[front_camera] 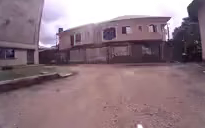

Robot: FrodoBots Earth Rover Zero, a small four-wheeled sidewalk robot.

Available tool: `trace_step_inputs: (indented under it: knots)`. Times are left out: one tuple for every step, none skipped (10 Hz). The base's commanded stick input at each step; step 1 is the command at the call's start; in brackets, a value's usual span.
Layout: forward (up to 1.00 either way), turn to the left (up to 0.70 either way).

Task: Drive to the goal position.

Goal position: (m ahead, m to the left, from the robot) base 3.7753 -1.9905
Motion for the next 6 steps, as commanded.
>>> trace_step_inputs:
  knots:
    - [0.50,0.08]
    - [0.50,0.08]
    - [0.50,0.08]
    - [0.50,0.08]
    - [0.44,0.07]
    - [0.34,0.05]
